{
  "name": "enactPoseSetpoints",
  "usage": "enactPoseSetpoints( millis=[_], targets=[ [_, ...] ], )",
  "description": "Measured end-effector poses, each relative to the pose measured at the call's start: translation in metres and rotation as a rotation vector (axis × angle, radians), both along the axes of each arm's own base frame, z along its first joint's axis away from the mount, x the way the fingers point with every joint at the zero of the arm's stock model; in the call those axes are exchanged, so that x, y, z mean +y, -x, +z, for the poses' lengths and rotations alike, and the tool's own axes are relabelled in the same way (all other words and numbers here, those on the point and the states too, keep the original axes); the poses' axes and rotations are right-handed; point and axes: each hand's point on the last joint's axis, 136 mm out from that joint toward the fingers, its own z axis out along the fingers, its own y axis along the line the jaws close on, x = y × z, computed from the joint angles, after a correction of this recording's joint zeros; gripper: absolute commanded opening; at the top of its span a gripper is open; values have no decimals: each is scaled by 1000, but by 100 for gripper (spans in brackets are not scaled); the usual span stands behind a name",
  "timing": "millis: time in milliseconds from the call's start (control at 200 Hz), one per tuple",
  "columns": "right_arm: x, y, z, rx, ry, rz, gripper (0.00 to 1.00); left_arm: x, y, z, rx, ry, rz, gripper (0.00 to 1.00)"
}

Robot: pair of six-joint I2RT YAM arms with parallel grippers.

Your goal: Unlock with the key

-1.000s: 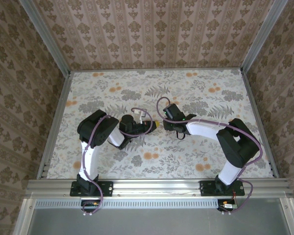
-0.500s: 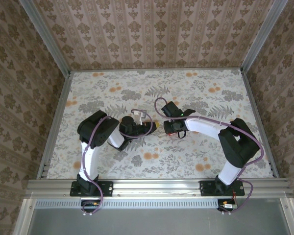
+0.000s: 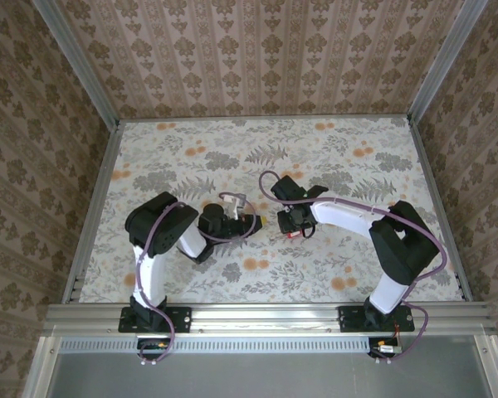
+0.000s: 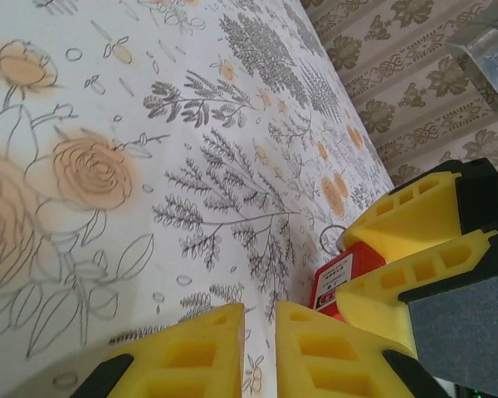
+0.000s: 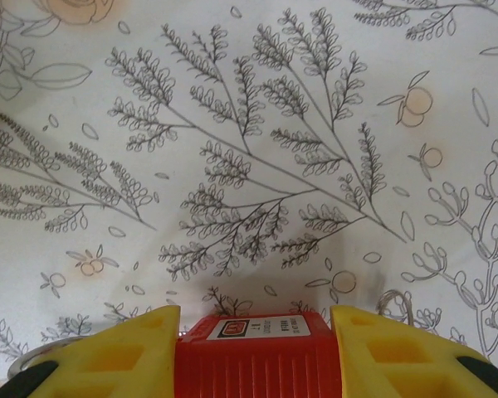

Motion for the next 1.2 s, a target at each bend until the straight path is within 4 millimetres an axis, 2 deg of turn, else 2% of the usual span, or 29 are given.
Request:
enactPoseSetpoints(
  millis=[185,340,500,610,765,850,1030,1200],
  targets=[
    [-4,15,-1,18,9,14,38,1,3,0,0,-8,-3,17],
    [-4,17,-1,19,9,14,38,-3,15,8,-4,-10,-29,18],
    [-4,16,-1,18,8,13,37,-2,36,23,-46,-65,-82,21],
    [-4,17,-1,17,7,10,37,-2,52,36,-109,-161,-125,30],
    [-4,16,-1,14,4,8,37,-14,91,45,-252,-363,-239,37],
    [-4,16,-1,12,2,8,37,-13,102,34,-287,-454,-277,38],
    [-4,16,-1,9,-1,6,37,5,108,-25,-281,-700,-311,38],
    [-4,17,-1,4,-8,3,37,-4,97,-25,-344,-724,-270,41]
  ],
)
